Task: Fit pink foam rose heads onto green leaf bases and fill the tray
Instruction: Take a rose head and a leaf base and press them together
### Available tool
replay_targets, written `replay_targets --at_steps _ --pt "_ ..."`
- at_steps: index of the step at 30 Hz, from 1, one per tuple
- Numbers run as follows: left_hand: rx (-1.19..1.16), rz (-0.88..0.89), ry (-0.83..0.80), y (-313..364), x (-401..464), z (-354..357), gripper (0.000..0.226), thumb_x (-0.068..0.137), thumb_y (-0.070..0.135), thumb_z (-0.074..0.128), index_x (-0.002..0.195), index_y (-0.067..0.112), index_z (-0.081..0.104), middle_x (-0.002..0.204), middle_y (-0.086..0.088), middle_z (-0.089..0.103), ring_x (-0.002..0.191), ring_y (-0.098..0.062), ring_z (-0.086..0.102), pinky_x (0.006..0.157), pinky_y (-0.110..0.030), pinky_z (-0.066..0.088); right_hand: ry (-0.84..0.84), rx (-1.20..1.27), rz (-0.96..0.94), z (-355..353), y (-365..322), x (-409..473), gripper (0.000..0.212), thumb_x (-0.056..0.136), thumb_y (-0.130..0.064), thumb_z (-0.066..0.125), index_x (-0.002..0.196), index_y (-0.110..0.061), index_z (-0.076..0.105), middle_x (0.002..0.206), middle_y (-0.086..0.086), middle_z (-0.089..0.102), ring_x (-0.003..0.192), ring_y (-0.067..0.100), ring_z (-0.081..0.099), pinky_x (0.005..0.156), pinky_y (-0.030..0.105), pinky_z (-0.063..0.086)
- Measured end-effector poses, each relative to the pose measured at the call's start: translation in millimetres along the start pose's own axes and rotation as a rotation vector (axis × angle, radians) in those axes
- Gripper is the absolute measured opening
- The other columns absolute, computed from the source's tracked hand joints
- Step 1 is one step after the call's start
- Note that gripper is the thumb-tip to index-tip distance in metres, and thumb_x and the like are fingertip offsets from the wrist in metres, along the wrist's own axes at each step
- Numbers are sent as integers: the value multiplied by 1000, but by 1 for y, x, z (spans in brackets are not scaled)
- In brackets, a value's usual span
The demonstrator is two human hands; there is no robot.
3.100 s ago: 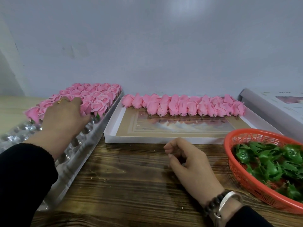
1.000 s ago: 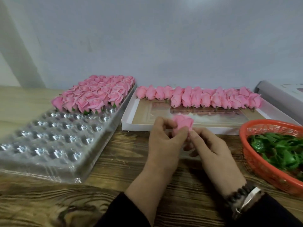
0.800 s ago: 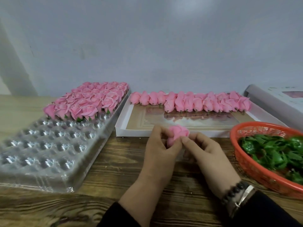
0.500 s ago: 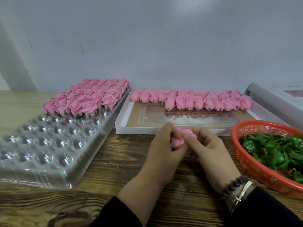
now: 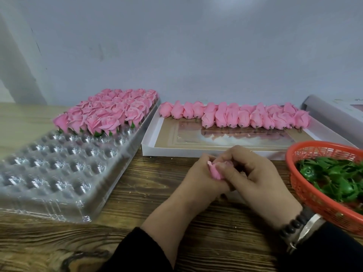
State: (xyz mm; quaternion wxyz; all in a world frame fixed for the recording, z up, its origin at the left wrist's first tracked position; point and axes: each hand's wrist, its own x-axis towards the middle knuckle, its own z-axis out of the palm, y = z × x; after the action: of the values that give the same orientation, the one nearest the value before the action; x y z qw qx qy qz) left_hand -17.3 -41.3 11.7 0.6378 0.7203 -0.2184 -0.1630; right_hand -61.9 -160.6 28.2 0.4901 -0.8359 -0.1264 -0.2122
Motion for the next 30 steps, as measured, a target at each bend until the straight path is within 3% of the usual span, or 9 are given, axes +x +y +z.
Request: replay_targets --at_steps 3,5,8,11,15,20,24,28,30 --pt "-100 43 -66 2 -2 4 7 75 4 63 78 10 65 64 0 63 55 -8 58 48 -18 44 70 -8 -81 1 -7 -4 12 89 -13 56 83 -19 65 78 -5 62 68 5 60 60 10 45" --pt "-182 52 -14 5 -4 7 12 74 10 65 65 16 65 56 2 62 51 -7 56 47 -17 43 221 140 -24 0 -8 -8 21 91 -7 52 93 -25 63 76 -6 64 60 3 61 54 12 48" --pt "-320 47 205 7 -2 8 16 78 12 68 63 16 66 62 -1 62 57 -7 54 53 -18 43 375 164 98 -1 0 -13 32 88 -1 52 92 -33 58 82 -9 65 76 2 61 69 13 49" --pt "-521 41 355 13 -3 7 13 76 16 71 76 10 59 77 -10 52 59 -9 51 51 -16 44 270 226 217 8 3 -17 40 79 12 58 91 -26 53 88 -2 62 73 1 57 69 9 46" --pt "-730 -44 286 19 -8 16 12 82 15 65 74 9 59 65 -9 56 49 -12 55 49 -21 49 159 303 239 19 0 -19 43 69 8 71 91 -22 50 83 -2 64 72 -1 61 64 9 48" --pt "-722 -68 284 16 -5 24 19 83 14 64 65 10 61 57 -6 52 51 -13 48 53 -24 43 97 312 236 26 -3 -15 36 67 1 71 91 -16 51 78 -14 68 66 0 62 61 10 47" --pt "-694 -38 249 15 -5 25 9 84 10 62 76 5 61 71 -12 53 62 -17 51 59 -24 47 167 273 251 26 -1 -12 27 69 -2 70 85 -14 51 72 0 63 64 3 58 61 13 46" --pt "-705 -38 202 12 -4 24 18 82 12 65 64 12 64 70 -12 55 69 -23 53 65 -28 48 153 332 272 21 -3 -12 21 69 -1 69 85 -4 57 78 18 65 68 14 58 63 21 47" --pt "-697 -38 161 13 -4 21 14 78 16 69 66 10 64 73 -15 56 69 -24 55 64 -31 48 98 399 302 18 -3 -12 19 70 -2 68 87 -1 61 73 20 62 66 15 55 60 19 46"
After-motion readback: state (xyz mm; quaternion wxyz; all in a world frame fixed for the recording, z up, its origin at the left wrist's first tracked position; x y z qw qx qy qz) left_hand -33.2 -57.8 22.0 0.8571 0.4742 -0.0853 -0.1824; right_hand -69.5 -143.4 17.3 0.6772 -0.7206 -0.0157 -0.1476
